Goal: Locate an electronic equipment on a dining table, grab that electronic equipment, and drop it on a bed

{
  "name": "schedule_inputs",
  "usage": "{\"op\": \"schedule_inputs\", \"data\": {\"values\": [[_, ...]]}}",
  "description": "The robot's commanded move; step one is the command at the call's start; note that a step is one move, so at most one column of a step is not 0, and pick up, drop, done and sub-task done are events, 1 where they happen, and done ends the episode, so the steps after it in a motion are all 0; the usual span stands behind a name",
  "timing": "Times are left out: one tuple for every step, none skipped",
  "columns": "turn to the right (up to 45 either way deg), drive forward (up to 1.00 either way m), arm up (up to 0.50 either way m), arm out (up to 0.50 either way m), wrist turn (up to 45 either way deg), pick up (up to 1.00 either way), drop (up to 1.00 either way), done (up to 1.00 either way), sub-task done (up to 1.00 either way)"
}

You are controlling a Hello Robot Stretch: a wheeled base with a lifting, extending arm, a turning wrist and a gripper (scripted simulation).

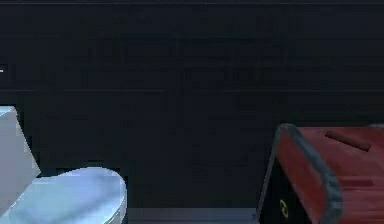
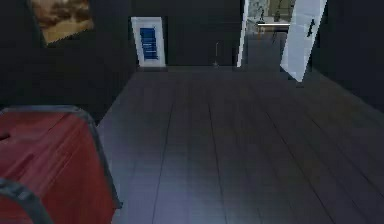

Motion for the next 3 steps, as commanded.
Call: {"op": "schedule_inputs", "data": {"values": [[45.0,0.00,0.00,0.00,0.0,0.00,0.00,0.00,0.00],[45.0,0.00,0.00,0.00,0.0,0.00,0.00,0.00,0.00],[18.0,0.00,0.00,0.00,0.0,0.00,0.00,0.00,0.00]]}}
